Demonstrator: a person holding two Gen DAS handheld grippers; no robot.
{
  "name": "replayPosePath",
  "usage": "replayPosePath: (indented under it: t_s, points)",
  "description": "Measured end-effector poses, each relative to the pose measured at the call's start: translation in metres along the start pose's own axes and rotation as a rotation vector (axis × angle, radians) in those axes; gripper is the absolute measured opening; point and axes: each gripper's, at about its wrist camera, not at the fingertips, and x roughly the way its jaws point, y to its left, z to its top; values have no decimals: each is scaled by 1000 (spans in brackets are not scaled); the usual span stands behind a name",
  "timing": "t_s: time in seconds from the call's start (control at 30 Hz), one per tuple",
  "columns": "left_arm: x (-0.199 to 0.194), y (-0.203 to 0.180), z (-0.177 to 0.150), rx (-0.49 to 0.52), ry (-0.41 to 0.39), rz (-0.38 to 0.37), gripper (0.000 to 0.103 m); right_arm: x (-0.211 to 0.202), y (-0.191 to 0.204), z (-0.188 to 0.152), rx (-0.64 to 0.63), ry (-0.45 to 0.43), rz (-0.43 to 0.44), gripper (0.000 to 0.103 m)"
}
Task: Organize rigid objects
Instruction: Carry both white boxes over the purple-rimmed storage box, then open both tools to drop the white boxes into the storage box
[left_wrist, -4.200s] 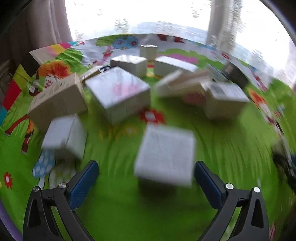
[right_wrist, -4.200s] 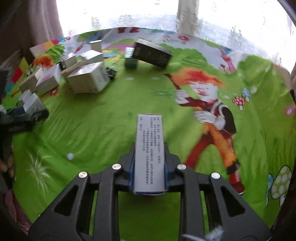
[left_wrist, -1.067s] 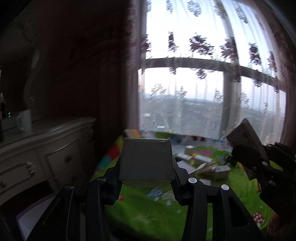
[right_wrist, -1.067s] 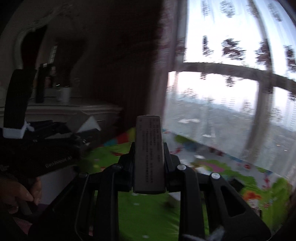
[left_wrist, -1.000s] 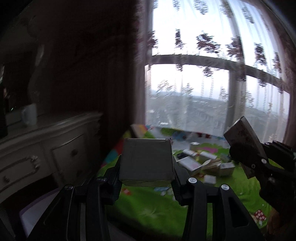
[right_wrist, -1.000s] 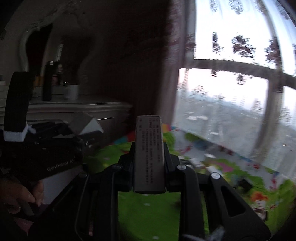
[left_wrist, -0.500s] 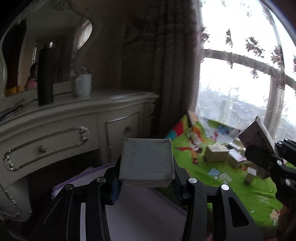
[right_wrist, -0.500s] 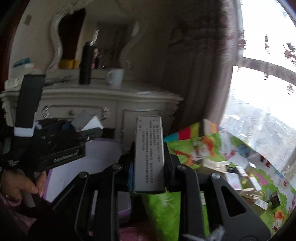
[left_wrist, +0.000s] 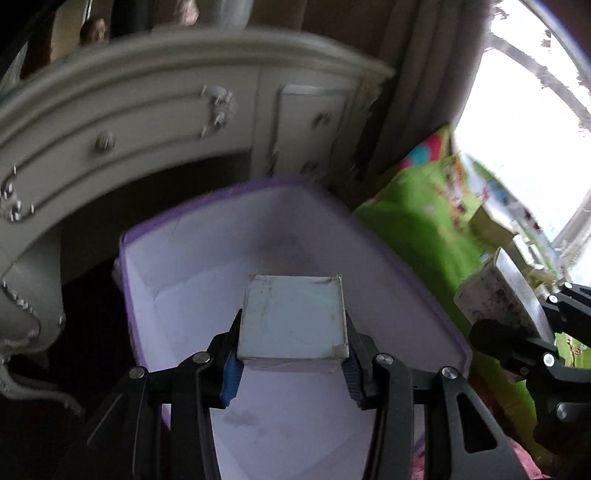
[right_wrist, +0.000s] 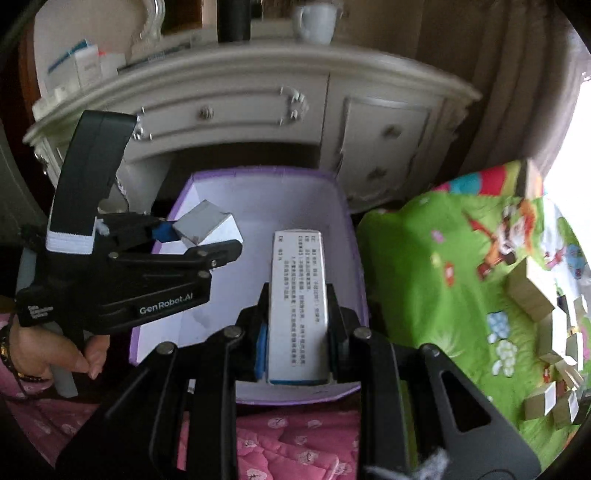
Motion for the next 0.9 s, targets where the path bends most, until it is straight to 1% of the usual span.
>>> replayPosePath:
  t_s: [0.07,0.17,0.3,0.43,0.47,0.5,0.53,0.57,0.63,0.67,0.73,0.8,0.83,0.87,0.9]
  points:
    - [10,7,0,-15,47,34,46,16,3,2,6,51,31,28]
    - [17,20,-11,-30,85,70,46,40,13,2,1,120,58,28]
    - [20,32,-15,-41,119,108,46,56,26,-4,-11,156,97,28]
    - [25,40,-22,-54,166,127,47,60,36,-8,-21,174,120,29]
    - [27,40,-22,-66,185,129,51,62,36,-9,-17,175,126,29]
    - [29,40,-23,-75,199,133,61,62,36,-9,-13,175,132,29]
    - [30,39,-23,-81,212,136,66,61,36,-9,-5,175,137,32]
    - [30,37,-22,-80,215,129,69,60,33,-9,9,173,136,44]
    - [29,30,-20,-67,214,160,76,57,24,-11,44,164,115,64]
    - [28,27,-18,-56,212,179,81,52,18,-12,65,150,109,68]
    - [24,20,-16,-45,193,176,81,40,5,-16,103,126,131,68]
    - [19,12,-15,-41,174,165,81,22,-12,-20,149,85,124,69]
    - [16,5,-13,-46,170,150,81,9,-26,-24,175,53,95,71]
    - [13,-4,-11,-39,155,139,81,4,-36,-25,192,35,69,73]
    - [11,-13,-10,-25,141,127,81,-7,-50,-31,218,16,27,74]
